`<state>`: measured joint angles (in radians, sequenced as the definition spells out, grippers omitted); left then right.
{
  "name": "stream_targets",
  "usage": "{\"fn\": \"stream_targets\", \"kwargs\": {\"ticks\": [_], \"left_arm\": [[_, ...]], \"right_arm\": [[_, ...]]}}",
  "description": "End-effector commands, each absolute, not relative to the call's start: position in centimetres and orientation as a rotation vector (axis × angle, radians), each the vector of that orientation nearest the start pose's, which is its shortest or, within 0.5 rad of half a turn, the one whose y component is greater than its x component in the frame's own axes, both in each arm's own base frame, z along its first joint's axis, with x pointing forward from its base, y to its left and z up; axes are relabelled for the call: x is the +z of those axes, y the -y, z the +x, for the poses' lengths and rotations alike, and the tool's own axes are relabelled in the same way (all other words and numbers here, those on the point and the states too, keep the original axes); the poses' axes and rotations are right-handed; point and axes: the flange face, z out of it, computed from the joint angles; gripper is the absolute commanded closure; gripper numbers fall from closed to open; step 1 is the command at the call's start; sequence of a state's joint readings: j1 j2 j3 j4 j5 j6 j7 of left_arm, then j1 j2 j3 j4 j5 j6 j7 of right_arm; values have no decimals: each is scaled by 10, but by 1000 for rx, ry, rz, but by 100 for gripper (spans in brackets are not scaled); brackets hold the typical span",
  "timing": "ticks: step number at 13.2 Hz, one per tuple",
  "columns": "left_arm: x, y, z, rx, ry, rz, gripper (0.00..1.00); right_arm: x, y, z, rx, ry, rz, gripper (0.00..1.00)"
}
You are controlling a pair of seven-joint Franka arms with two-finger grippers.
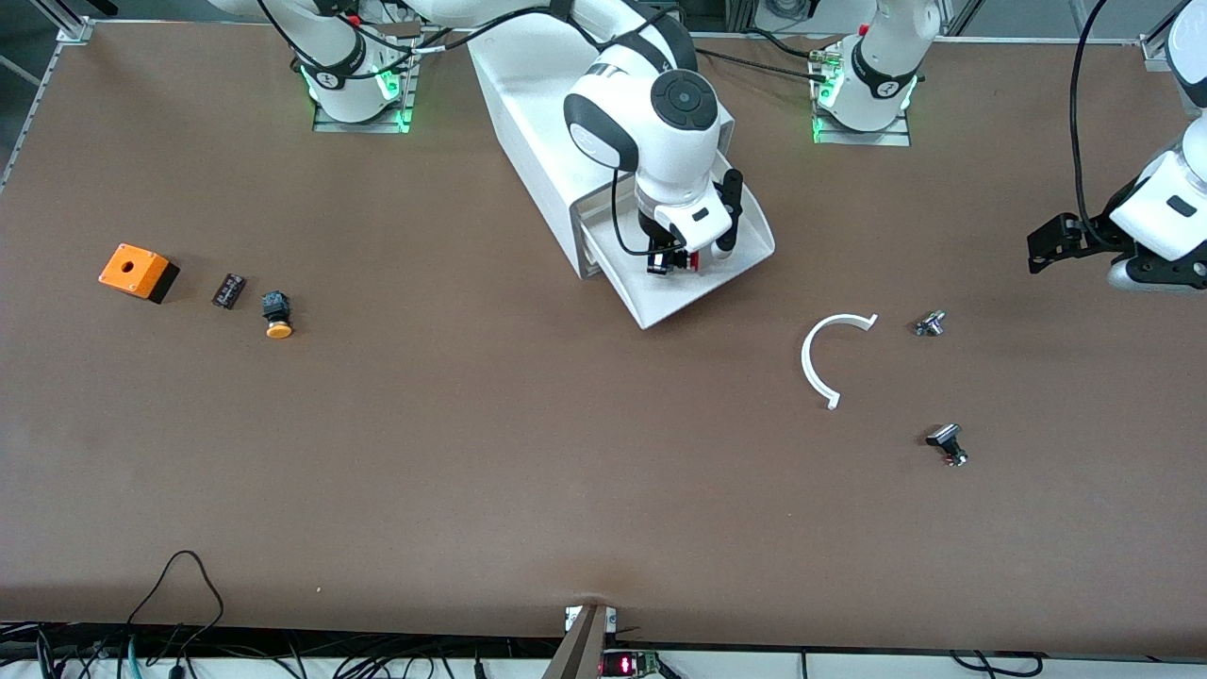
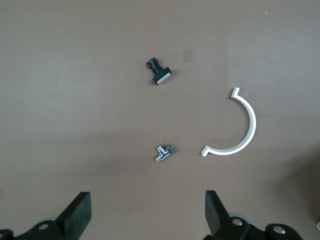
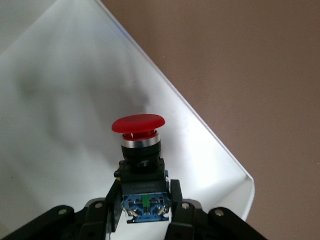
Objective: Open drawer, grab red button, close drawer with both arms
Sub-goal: 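Lift the red button out of the drawer with the right gripper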
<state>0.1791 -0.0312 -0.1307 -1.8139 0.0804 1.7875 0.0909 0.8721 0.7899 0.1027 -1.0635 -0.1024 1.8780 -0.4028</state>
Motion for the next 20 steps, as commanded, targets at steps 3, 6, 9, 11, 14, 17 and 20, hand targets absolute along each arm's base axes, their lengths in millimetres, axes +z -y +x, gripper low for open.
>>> {"fn": "stream_targets", "kwargs": {"ticks": [3, 6, 9, 11, 14, 17, 20], "left_arm": [[546, -34, 551, 17, -81, -3051, 0], [545, -34, 552, 19, -81, -3051, 0], [545, -34, 552, 19, -82, -3050, 0], [545, -34, 552, 19, -82, -3050, 0], [544, -34, 552, 19, -84, -3050, 0], [540, -35, 556, 6, -106, -3047, 0], [535, -38, 557, 4, -101, -3048, 0]], "right_arm": [[415, -596, 480, -215, 1848, -2586, 75], [432, -556, 521, -254, 1764, -2679, 75], [426, -523, 550, -244, 1696, -2777, 74], [415, -498, 563, -174, 1590, -2809, 74], [402, -459, 587, -129, 1473, -2842, 74], [383, -413, 601, -101, 1335, -2910, 74], [372, -354, 611, -64, 1131, -2993, 74]]}}
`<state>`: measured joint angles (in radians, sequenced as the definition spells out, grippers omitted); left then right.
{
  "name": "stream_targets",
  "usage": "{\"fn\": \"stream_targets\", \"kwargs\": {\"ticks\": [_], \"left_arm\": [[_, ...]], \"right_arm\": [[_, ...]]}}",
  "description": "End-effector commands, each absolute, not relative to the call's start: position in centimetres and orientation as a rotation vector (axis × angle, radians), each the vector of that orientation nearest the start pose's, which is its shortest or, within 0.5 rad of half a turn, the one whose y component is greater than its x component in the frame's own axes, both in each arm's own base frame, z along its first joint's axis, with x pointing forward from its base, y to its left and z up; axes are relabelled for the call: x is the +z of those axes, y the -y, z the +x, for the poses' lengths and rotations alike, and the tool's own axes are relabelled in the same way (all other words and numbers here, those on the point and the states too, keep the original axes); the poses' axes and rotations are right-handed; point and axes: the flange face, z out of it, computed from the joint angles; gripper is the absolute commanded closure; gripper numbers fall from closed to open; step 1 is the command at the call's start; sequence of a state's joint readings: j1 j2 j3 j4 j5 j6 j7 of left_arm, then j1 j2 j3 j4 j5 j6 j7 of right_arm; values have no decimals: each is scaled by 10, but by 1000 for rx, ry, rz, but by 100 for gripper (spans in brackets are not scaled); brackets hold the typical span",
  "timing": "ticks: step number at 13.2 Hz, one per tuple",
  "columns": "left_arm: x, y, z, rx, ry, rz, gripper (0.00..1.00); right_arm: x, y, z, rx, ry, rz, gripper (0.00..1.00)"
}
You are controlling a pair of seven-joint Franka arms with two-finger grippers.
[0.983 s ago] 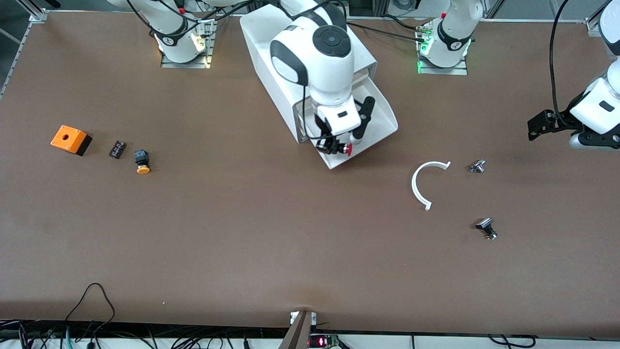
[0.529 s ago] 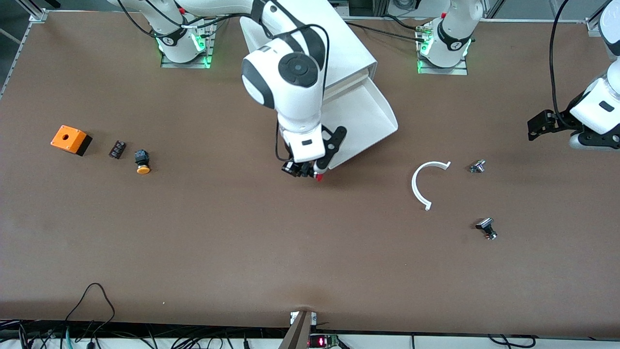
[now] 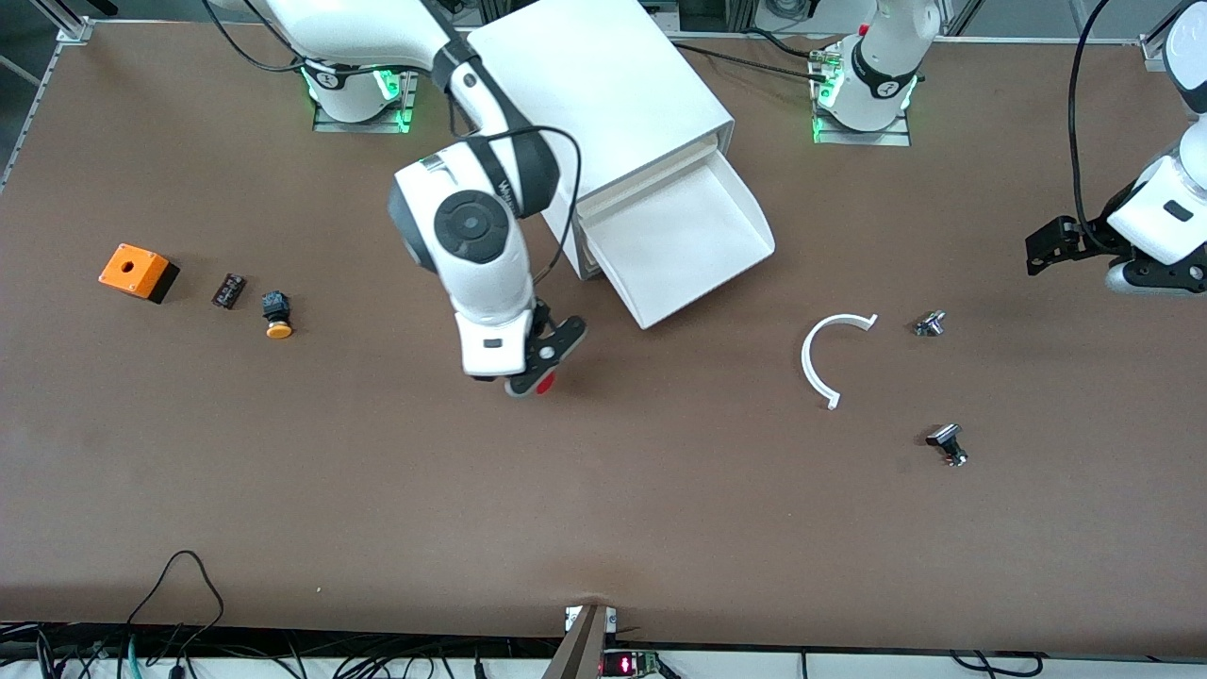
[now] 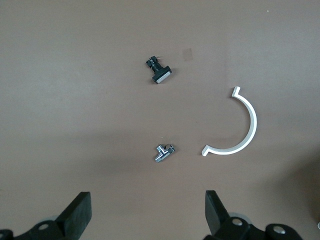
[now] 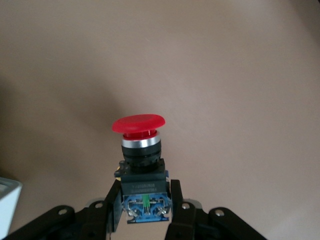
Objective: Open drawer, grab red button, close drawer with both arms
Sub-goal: 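Lift the red button out of the drawer with the right gripper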
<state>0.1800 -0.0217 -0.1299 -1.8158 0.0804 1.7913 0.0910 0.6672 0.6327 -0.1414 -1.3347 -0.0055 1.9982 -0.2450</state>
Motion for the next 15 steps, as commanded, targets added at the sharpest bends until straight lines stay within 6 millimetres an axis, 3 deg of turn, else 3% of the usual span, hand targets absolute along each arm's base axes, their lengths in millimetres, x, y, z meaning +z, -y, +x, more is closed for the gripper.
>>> {"fn": "stream_targets", "kwargs": {"ticks": [1, 3, 6, 8, 10, 15], "left_arm": [[531, -43, 557, 2, -88, -3049, 0], [528, -46, 557, 7, -84, -3050, 0], [524, -47, 556, 24, -89, -3051, 0], [504, -47, 553, 86, -90, -3055, 0], [497, -46, 549, 136, -92, -3055, 0], [485, -39, 549, 172, -42, -3122, 0]], "right_arm": [[369, -336, 615, -40, 1035, -3030, 74], [358, -309, 615, 11, 806, -3104, 74], [338, -284, 605, 77, 496, -3214, 74], [329, -264, 604, 105, 351, -3247, 74], [320, -248, 605, 129, 266, -3257, 74], [287, -167, 588, 50, 129, -3238, 74]]}}
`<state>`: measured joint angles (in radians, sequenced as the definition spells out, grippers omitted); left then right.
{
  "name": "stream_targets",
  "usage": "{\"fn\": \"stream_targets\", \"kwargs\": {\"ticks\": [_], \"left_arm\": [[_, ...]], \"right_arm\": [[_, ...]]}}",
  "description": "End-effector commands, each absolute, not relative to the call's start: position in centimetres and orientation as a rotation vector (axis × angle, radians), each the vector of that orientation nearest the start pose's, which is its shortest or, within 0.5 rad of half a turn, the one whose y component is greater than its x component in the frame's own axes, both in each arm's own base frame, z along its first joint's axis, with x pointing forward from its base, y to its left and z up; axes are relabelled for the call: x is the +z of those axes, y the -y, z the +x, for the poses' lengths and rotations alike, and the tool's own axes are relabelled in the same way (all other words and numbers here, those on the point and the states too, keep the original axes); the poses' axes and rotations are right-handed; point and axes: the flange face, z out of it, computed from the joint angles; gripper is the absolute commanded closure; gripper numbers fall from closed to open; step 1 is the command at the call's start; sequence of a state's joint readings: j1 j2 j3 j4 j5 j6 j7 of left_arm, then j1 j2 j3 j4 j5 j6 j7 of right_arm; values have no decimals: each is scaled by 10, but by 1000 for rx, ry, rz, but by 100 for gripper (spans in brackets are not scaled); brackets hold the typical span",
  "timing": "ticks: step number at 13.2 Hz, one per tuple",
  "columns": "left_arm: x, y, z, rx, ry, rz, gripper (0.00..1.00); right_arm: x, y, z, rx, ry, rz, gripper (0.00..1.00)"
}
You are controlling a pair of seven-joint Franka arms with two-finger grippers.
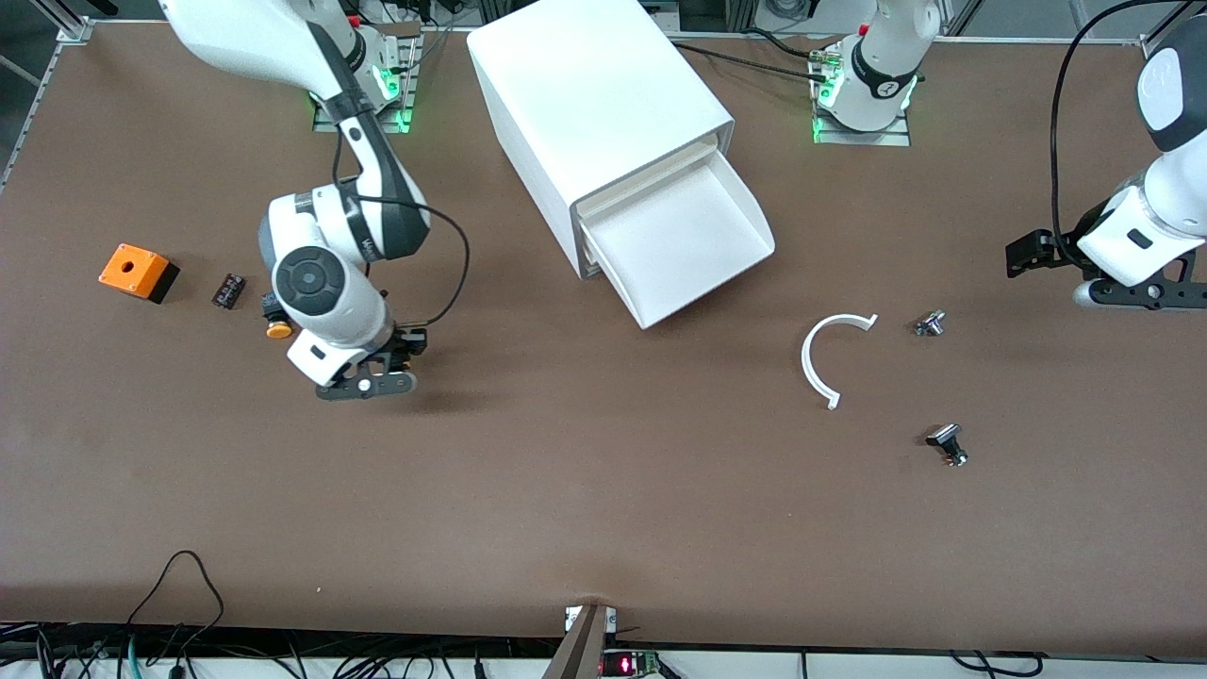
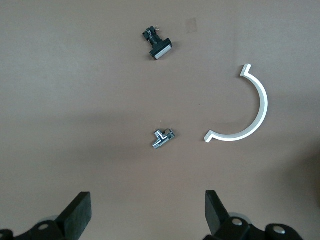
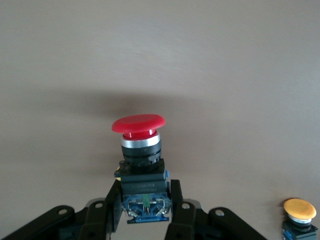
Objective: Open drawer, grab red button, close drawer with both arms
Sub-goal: 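Set the red button beside the yellow button while the left gripper approaches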
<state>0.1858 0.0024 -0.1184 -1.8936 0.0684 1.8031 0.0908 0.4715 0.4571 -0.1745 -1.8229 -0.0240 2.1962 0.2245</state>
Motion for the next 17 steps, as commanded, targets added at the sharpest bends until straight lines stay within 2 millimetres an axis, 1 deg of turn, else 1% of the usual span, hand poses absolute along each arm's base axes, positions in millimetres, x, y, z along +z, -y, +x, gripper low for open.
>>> {"fn": "stream_targets", "kwargs": {"ticks": [1, 2, 3, 4, 5, 6, 7, 8, 9, 10, 11, 12, 13, 14, 15, 16, 17], "left_arm": [[477, -37, 550, 182, -20, -3157, 0], [473, -33, 551, 175, 28, -3197, 0], [467, -29, 551, 185, 78, -3228, 0], [465, -21, 553, 176, 121, -3246, 0], [460, -10, 554, 169, 173, -3255, 0], [457, 9, 555, 166, 212, -3247, 0], [452, 18, 555, 160, 288, -3237, 0], [444, 24, 554, 172, 332, -3231, 0], [442, 36, 555, 149, 343, -3234, 0], [436, 49, 555, 147, 386, -3233, 0], [430, 70, 553, 140, 435, -3226, 0], [420, 91, 550, 131, 498, -3216, 0], [410, 109, 545, 108, 539, -3212, 0], [403, 120, 543, 87, 573, -3212, 0], [397, 130, 541, 88, 601, -3209, 0], [384, 148, 536, 110, 652, -3198, 0], [377, 160, 533, 109, 692, -3194, 0]], "right_arm": [[281, -160, 583, 48, 123, -3237, 74], [272, -153, 577, 40, 132, -3235, 74], [258, -145, 569, 22, 128, -3231, 74], [241, -138, 558, -7, 119, -3224, 74], [226, -131, 546, -26, 112, -3219, 74], [216, -124, 537, -27, 102, -3217, 74], [207, -114, 530, -14, 78, -3219, 74], [200, -108, 523, 1, 70, -3221, 74], [197, -99, 522, 12, 51, -3227, 74], [196, -96, 522, 14, 42, -3229, 74], [195, -95, 521, 24, 39, -3231, 74], [196, -94, 521, 31, 36, -3232, 69], [196, -94, 522, 33, 26, -3233, 60], [199, -93, 523, 30, 9, -3232, 40], [200, -92, 525, 22, -1, -3232, 9], [205, -90, 531, 3, -12, -3229, 0], [210, -92, 536, -20, -4, -3225, 0]]}}
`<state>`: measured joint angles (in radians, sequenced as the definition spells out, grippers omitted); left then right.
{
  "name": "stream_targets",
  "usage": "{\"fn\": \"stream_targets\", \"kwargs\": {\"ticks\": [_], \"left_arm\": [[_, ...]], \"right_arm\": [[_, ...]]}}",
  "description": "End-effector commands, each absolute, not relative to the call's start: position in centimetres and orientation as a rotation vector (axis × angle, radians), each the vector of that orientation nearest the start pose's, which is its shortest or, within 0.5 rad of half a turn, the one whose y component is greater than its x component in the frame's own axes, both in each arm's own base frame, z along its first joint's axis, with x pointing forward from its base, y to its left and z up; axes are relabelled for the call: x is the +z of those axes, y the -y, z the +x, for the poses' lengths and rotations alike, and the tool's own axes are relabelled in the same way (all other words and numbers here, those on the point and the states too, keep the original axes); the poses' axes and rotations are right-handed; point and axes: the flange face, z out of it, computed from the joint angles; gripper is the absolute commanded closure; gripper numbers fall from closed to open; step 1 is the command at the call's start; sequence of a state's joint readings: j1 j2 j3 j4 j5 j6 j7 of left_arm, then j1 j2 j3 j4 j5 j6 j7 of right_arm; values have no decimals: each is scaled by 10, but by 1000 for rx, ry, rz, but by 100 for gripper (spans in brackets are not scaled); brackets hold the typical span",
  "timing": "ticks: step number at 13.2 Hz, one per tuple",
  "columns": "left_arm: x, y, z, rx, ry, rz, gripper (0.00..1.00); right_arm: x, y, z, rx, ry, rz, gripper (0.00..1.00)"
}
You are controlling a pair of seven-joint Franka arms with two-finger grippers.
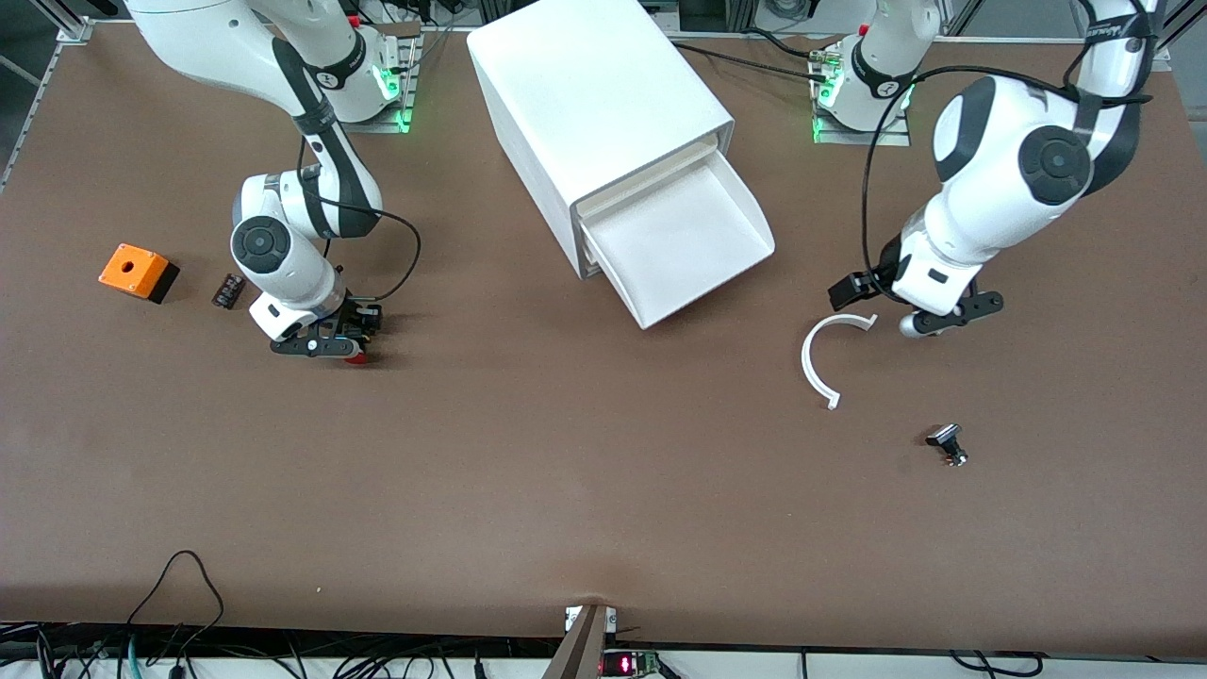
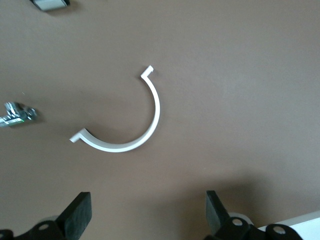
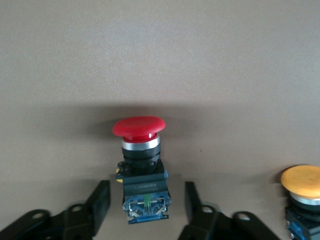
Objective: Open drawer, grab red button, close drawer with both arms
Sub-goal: 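Set the red button beside the yellow button while the left gripper approaches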
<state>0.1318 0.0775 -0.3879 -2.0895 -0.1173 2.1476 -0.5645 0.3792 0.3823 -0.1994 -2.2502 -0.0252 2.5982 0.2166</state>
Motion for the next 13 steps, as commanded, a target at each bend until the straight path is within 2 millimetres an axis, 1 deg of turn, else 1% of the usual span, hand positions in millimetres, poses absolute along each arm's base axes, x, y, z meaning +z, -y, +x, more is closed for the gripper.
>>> {"fn": "stream_targets", "kwargs": {"ticks": [1, 3, 4, 5, 6, 7, 9, 11, 12, 13], "left_arm": [[369, 168, 530, 116, 714, -3187, 0], [359, 186, 527, 131, 761, -3184, 0], [350, 195, 522, 134, 789, -3181, 0], [341, 205, 518, 133, 818, -3178, 0], [330, 212, 515, 133, 854, -3176, 0], [325, 219, 514, 117, 863, -3179, 0], [317, 219, 517, 104, 866, -3188, 0], [309, 220, 521, 37, 805, -3191, 0], [302, 221, 522, 48, 820, -3186, 0], [300, 230, 521, 24, 823, -3201, 0]], "right_arm": [[216, -93, 543, -34, -11, -3219, 0], [228, -96, 558, -51, -16, -3216, 0], [236, -98, 565, -56, -21, -3215, 0], [248, -100, 574, -66, -27, -3214, 0], [265, -103, 587, -71, -32, -3215, 0], [284, -102, 599, -50, -44, -3219, 0], [314, -104, 614, 3, -59, -3227, 0], [342, -105, 623, 21, -69, -3226, 0], [353, -97, 626, 30, -95, -3225, 0], [368, -94, 629, -2, -104, -3217, 0]]}}
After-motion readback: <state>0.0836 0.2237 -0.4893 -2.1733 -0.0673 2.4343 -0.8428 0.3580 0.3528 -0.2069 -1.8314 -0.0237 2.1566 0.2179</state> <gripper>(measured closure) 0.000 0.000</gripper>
